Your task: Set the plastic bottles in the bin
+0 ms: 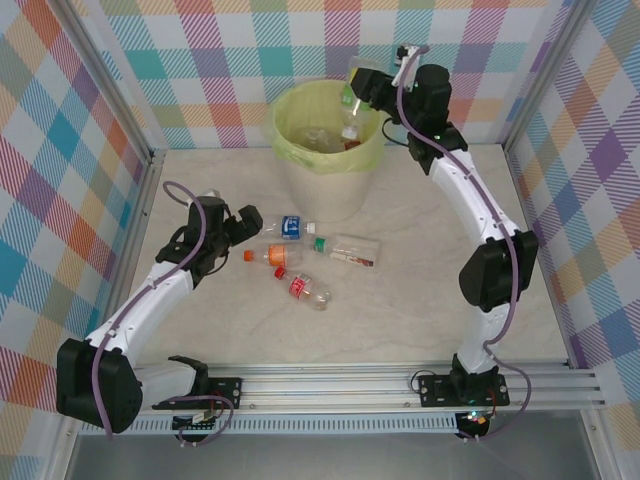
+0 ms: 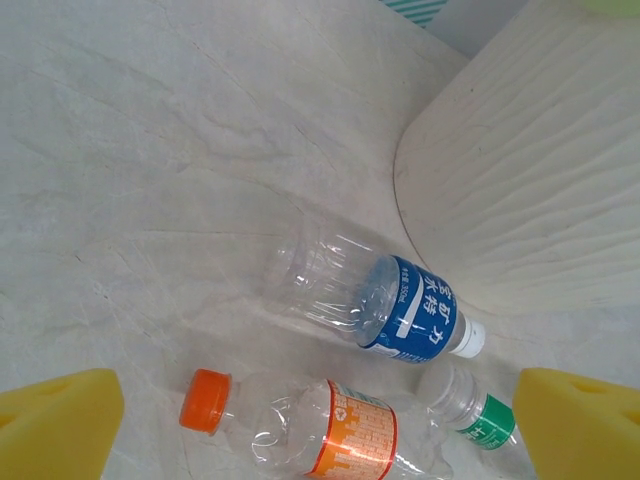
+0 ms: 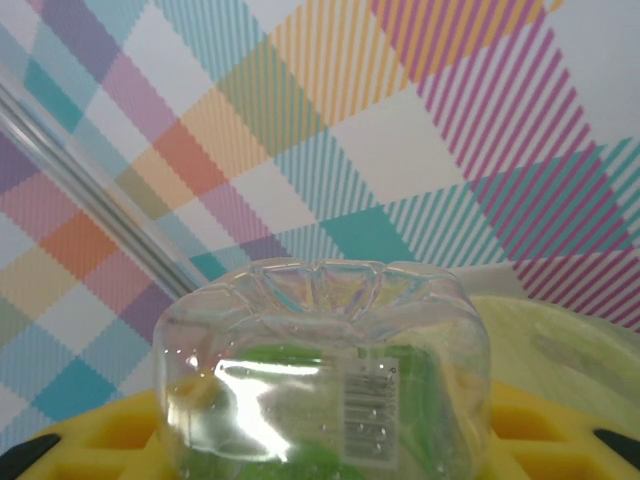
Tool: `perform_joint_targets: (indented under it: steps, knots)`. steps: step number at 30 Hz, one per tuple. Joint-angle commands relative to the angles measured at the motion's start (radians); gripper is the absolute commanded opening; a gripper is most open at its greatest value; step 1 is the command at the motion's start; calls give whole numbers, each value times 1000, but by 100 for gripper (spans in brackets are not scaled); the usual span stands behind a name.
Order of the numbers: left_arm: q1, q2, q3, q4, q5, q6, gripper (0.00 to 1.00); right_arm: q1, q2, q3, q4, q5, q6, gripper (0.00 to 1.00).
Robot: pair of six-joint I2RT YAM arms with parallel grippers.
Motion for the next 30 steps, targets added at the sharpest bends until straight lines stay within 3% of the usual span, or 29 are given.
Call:
perform_joint_targets:
  steps: [1,7,13,16,27,30]
  knots:
    - [15,-27,-14,-6,-5,-9,100,9,74,63,-109,98,-106,45]
    - [15,-23,-12,-57,-6,-86,100,59,108,148,-309,201,-267,48]
    - [15,22,-35,-62,48,-254,100,150,125,238,-560,524,-386,59]
    - [14,53,-41,-74,57,-315,100,177,136,281,-672,604,-383,64]
    - [-13,104,-103,-32,57,-499,100,218,-17,167,-656,503,-351,72]
    - [-26,142,-124,32,88,-554,100,224,-106,54,-571,438,-340,80]
